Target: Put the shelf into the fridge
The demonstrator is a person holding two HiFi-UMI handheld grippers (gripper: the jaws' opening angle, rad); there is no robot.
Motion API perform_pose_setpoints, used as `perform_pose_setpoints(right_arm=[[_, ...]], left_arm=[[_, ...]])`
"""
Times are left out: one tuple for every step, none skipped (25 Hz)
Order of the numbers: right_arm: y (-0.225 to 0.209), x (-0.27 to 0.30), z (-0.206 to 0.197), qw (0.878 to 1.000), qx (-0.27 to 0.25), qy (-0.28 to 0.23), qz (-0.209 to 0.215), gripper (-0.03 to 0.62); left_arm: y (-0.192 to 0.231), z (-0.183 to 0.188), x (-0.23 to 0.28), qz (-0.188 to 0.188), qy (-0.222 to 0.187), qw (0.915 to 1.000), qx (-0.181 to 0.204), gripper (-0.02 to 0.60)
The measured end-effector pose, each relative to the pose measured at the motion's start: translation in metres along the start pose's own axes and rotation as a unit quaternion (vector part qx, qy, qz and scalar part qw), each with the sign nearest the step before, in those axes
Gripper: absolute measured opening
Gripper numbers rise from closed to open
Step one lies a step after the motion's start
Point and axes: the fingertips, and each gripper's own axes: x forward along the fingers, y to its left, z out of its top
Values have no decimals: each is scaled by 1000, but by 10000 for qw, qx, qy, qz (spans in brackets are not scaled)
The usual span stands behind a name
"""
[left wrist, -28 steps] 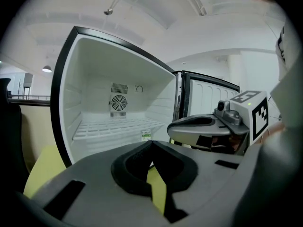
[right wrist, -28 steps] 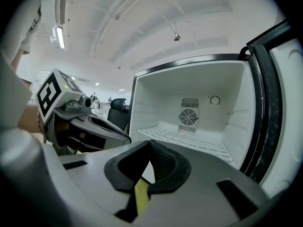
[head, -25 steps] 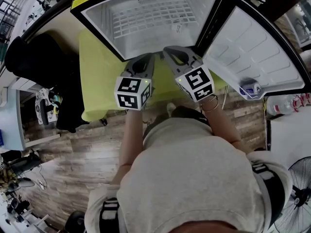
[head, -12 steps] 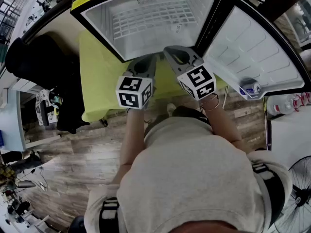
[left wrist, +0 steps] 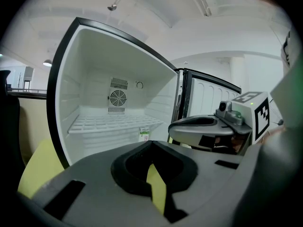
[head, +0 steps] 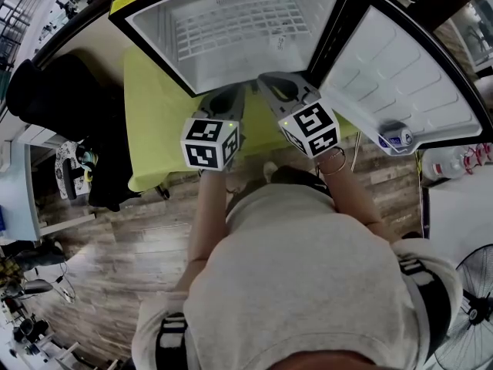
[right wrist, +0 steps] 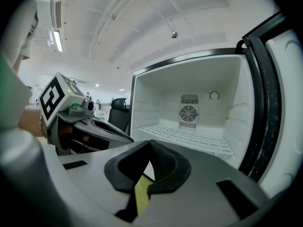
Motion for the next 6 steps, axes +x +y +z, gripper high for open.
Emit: perform_pose_setpoints(right_arm=[[0,0,-1,10000,3,14,0,9],[0,-1,-1,10000,14,23,1,9],[1,-2,-2,10000,25,32,3,9],[1,-2,-2,10000,33,42,4,9],[1,-3,-3,10000,39,52,3,9],[1,-4,-3,10000,43,62,2,9]], left_arm=[[0,0,0,0,5,10000,7,10],[0,0,-1,3,8,10000,14,10],[0,0,-1,7,12,10000,19,11],[0,0,-2,11,14,10000,21,10],[0,0,-2,15,15,10000,21,9],[0,0,-3,17,17,10000,21,10]])
